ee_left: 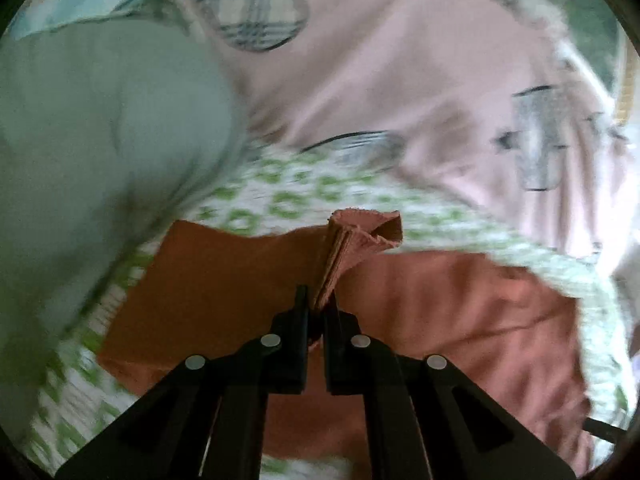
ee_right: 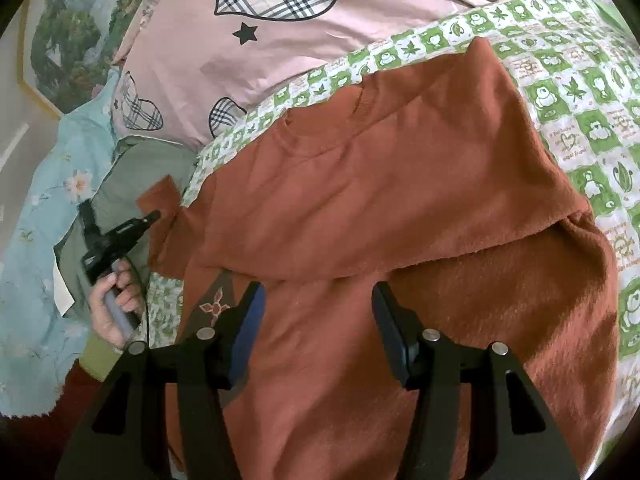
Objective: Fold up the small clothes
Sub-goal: 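Fold the held sleeve across the sweater body with the left gripper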
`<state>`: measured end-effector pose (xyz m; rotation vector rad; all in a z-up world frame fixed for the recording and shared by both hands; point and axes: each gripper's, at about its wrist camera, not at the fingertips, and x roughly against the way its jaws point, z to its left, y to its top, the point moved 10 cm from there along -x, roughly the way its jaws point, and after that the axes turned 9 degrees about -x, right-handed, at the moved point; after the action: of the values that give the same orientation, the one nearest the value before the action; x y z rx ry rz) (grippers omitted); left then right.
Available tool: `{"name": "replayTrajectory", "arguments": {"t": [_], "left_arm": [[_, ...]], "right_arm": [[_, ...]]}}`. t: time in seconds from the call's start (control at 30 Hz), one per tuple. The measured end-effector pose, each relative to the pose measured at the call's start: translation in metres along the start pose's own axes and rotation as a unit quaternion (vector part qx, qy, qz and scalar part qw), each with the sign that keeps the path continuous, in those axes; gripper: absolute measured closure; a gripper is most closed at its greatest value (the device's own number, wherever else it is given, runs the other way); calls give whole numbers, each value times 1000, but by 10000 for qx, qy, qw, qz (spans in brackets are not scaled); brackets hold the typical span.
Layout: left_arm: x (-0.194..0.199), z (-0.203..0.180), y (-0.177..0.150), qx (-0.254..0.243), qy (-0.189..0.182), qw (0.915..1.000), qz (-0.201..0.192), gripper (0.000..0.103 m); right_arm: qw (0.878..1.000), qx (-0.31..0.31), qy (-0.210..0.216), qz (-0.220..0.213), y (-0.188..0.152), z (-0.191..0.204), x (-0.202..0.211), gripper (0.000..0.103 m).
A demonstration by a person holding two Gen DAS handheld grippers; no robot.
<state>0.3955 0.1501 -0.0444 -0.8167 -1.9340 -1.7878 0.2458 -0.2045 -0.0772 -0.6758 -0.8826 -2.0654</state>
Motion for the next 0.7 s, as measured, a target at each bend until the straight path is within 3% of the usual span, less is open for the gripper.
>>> {"name": "replayTrajectory", "arguments": {"t": [0.23, 0.37, 0.53, 0.7], "left_arm": [[34, -154, -12, -419, -1215, 9916, -151, 99], [20, -242, -37, -825, -1740, 9813, 44, 99], [-28, -309, -79, -1098, -1931, 9734, 563, 99], [-69, -319, -118, -1241, -1771, 9702, 1097, 96]], "right_arm": [[9996, -180, -37, -202, 2, -15, 18, 46], [9988, -305, -100, -358, 7, -29, 31, 46], [9975, -489, -162, -482, 15, -49, 42, 46], [9965, -642, -188, -494, 21, -59, 39, 46]]}}
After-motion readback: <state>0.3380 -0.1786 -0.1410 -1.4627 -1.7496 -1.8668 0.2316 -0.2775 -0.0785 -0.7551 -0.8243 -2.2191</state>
